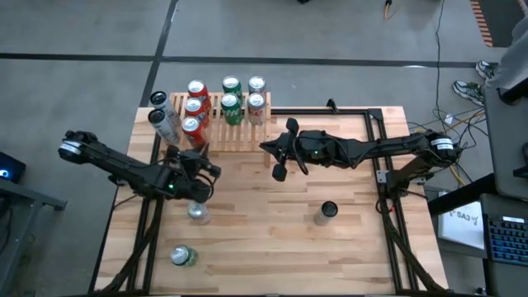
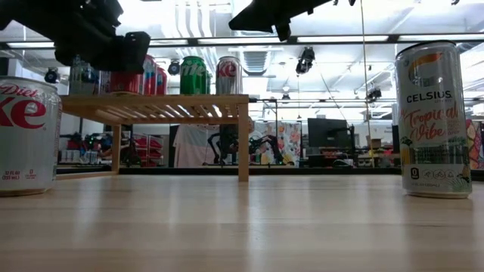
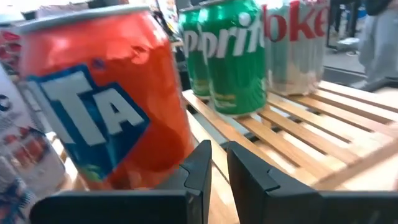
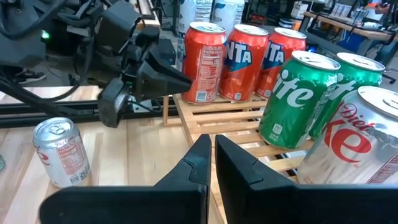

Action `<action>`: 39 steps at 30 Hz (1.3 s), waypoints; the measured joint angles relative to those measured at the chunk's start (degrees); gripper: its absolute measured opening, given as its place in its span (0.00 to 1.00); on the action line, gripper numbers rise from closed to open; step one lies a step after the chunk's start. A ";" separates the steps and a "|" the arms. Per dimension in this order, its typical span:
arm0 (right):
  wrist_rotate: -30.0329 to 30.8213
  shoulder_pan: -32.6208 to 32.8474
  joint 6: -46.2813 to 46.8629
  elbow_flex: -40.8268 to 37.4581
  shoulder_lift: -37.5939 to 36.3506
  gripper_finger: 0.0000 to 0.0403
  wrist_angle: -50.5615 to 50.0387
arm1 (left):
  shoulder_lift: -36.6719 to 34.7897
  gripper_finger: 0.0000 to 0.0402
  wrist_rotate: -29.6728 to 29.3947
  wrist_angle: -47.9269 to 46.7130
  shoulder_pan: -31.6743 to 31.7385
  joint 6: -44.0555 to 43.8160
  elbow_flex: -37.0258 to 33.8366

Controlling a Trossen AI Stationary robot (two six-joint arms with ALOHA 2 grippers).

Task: Place canned beverage on shelf
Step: Put the orange soda can on the shelf aligned with the other orange soda can

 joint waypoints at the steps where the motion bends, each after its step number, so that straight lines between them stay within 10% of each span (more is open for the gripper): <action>1: 0.00 0.00 0.06 0.00 0.00 0.03 0.00 | -0.14 0.09 0.70 -0.21 -0.34 0.05 0.17; 13: -0.57 0.00 2.82 0.00 0.21 0.03 5.18 | -2.08 0.09 -1.45 -5.80 -14.01 21.97 14.55; 29: -3.54 0.00 3.30 0.86 4.01 0.03 17.21 | -12.72 0.09 -7.44 -31.63 -26.54 19.49 19.61; 39: -3.04 -0.66 0.92 20.49 16.39 0.03 4.58 | -22.56 0.09 -6.80 -37.00 -28.07 18.31 17.13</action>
